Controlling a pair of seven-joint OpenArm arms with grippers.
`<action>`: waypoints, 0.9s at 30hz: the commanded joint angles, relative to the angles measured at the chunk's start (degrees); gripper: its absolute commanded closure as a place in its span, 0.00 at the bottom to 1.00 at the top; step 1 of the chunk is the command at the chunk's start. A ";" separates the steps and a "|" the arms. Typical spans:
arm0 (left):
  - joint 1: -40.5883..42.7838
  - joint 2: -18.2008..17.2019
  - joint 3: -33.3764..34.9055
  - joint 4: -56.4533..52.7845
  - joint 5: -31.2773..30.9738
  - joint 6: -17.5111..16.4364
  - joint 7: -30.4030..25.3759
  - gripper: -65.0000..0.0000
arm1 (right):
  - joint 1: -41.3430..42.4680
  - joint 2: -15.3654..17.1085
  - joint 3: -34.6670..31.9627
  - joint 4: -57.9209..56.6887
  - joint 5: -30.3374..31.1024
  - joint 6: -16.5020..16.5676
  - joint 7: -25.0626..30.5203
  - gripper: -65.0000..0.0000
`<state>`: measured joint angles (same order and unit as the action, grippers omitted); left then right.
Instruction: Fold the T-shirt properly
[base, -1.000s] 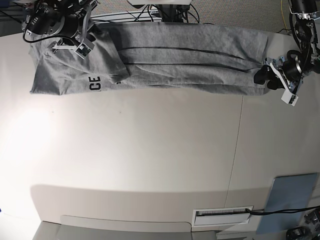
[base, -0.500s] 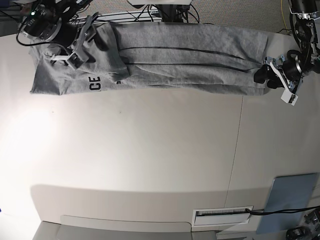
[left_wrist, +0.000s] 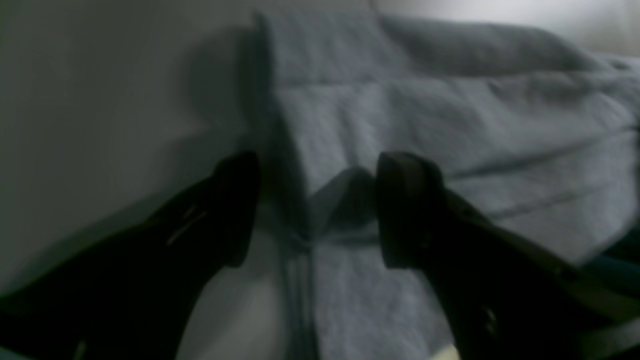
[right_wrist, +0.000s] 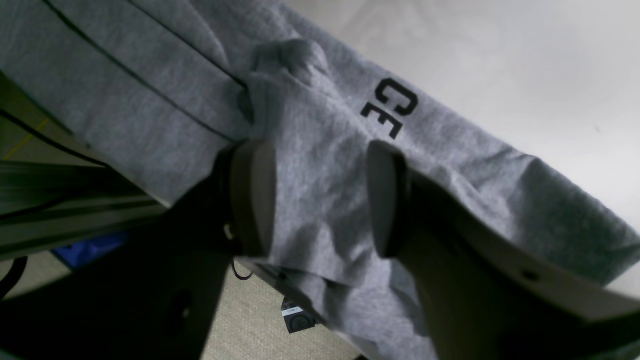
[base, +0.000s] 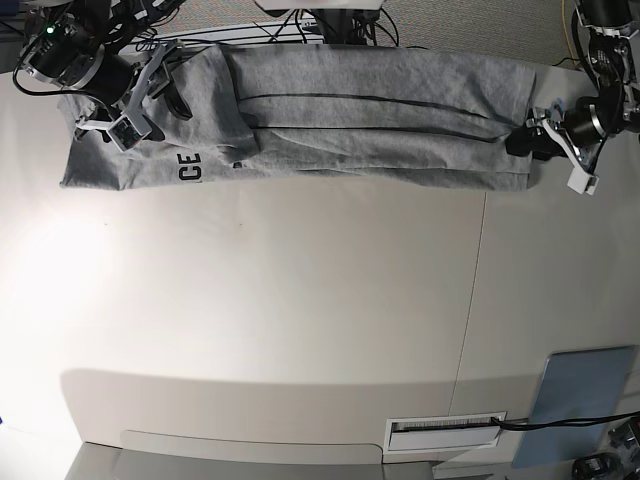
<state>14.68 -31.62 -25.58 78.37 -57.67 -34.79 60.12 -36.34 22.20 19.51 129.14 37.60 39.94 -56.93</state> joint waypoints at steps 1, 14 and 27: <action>-0.07 -0.76 -0.20 0.09 -1.64 -0.52 2.67 0.42 | 0.00 0.66 0.48 1.03 0.94 0.06 1.27 0.55; -0.37 1.07 -0.22 0.00 -5.79 -2.36 2.47 1.00 | 0.31 0.68 0.48 1.03 0.70 0.06 1.46 0.55; -2.64 -2.21 -0.22 6.43 11.80 6.73 1.33 1.00 | 1.14 0.68 0.50 0.98 -17.81 -4.28 8.57 0.55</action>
<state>12.58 -32.45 -25.41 83.72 -45.10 -27.73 62.19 -35.16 22.20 19.51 129.12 18.94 35.66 -49.93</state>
